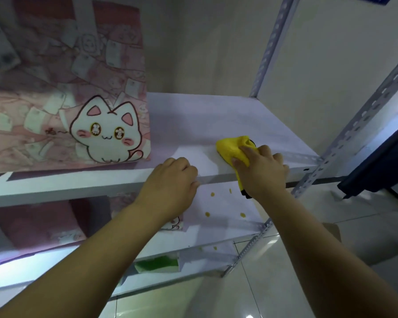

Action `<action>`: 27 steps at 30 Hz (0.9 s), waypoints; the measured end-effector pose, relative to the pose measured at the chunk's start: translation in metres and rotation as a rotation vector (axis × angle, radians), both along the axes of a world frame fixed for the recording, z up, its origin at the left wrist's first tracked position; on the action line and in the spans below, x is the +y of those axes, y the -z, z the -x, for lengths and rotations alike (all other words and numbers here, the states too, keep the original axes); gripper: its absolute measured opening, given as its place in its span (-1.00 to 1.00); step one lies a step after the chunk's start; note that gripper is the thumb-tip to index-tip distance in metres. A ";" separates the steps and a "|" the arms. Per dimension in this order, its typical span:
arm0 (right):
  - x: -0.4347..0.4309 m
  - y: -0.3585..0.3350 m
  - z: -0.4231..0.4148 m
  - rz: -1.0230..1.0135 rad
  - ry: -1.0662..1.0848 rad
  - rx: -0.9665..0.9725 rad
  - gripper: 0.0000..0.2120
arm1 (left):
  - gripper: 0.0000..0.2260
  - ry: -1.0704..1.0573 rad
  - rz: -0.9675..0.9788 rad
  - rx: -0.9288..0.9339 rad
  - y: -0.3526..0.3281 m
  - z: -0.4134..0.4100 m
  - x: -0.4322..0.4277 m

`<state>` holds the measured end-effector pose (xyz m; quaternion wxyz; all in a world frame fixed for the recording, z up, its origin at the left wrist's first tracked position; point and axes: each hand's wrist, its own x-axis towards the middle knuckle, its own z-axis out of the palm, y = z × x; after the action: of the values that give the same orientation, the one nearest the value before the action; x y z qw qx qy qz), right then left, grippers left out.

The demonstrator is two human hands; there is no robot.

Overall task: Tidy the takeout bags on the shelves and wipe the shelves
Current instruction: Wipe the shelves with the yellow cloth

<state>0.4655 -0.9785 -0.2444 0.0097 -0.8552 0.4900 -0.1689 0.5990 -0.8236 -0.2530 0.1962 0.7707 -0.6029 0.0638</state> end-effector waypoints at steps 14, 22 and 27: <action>0.068 -0.005 0.011 -0.281 -0.526 -0.159 -0.58 | -0.81 -0.254 0.160 0.090 -0.024 0.030 0.113; 0.123 0.002 0.002 -0.395 -0.721 -0.228 -0.60 | -0.83 -0.492 0.187 0.119 -0.012 0.050 0.197; 0.167 0.002 -0.014 -0.437 -0.839 -0.209 -0.61 | -0.82 -0.631 0.146 0.138 -0.009 0.053 0.242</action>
<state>0.4799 -0.8119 -0.2464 0.3055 -0.9354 0.1235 -0.1284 0.5458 -0.5814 -0.2443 0.2618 0.9059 -0.3135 0.1123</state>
